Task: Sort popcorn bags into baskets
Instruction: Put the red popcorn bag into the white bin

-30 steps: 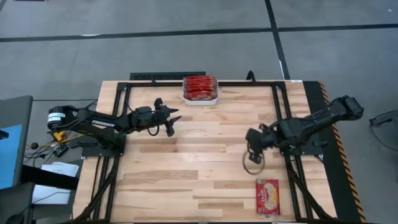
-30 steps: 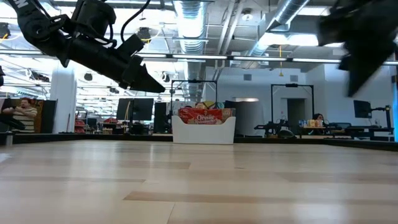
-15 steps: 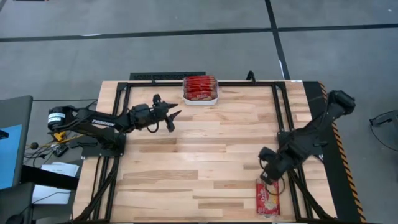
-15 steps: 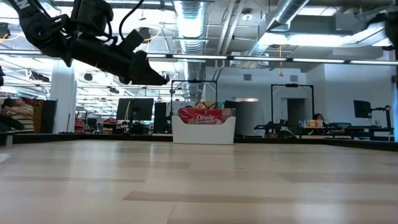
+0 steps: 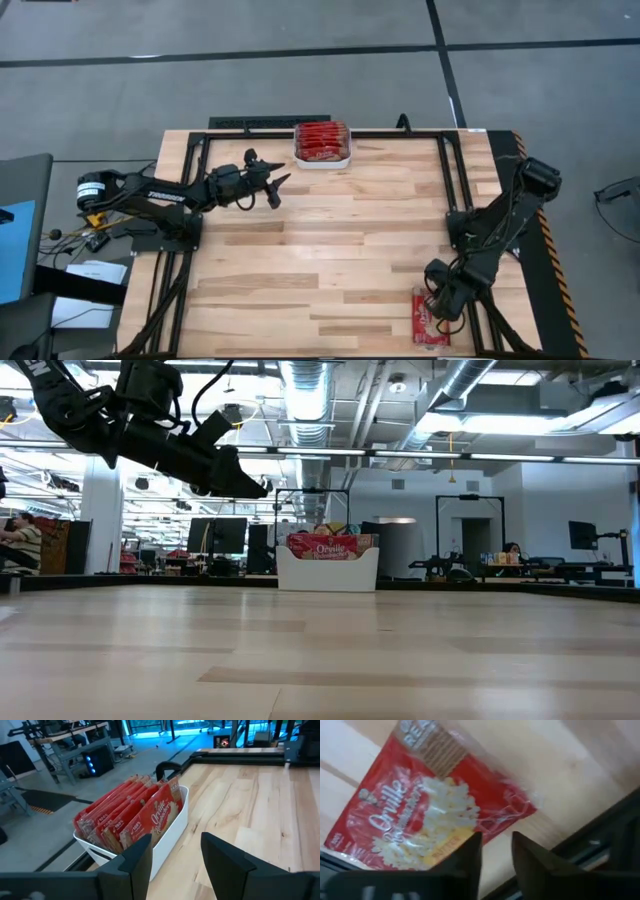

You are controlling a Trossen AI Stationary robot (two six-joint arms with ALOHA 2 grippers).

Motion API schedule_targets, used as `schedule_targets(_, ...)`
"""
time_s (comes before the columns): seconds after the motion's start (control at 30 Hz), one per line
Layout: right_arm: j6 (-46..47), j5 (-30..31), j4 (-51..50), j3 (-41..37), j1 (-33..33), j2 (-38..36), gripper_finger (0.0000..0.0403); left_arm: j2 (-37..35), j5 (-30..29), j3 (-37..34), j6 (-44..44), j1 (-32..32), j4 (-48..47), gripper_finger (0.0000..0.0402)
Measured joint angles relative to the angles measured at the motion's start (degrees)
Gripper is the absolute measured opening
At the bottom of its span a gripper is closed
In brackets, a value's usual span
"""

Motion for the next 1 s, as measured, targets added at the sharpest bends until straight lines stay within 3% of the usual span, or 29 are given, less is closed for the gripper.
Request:
schedule_targets(0.23,-2.3,0.2,4.8,0.0,0.1,5.9,0.024,0.2,0.1,0.0,-1.5,0.0,-0.6,0.0159)
schedule_targets(0.37,-7.1,-0.5,5.4,0.4,-0.9,10.2,0.0256,0.2,0.1,0.0,-1.6,0.0,-2.0,0.0159)
schedule_targets(0.47,-11.6,-1.7,6.6,0.6,-3.2,11.9,0.0226,0.2,0.1,0.0,-1.6,0.0,-2.5,0.0159)
schedule_targets(0.6,-19.8,-0.7,6.9,0.5,-8.1,11.6,0.0141,0.2,0.0,0.0,-1.5,0.0,-2.6,0.0159)
schedule_targets(0.77,-32.5,16.3,8.6,0.3,-16.0,7.9,0.0024,0.2,0.1,0.0,-1.6,0.0,-2.7,0.0159)
schedule_targets(0.87,-42.4,25.9,10.9,-0.2,-21.0,5.4,0.0014,0.2,0.3,0.0,-2.3,-0.1,-3.2,0.0159)
schedule_targets(1.0,-59.4,31.6,20.4,0.2,-28.2,3.5,0.0029,0.2,0.5,0.0,-2.7,-0.5,-5.4,0.0159)
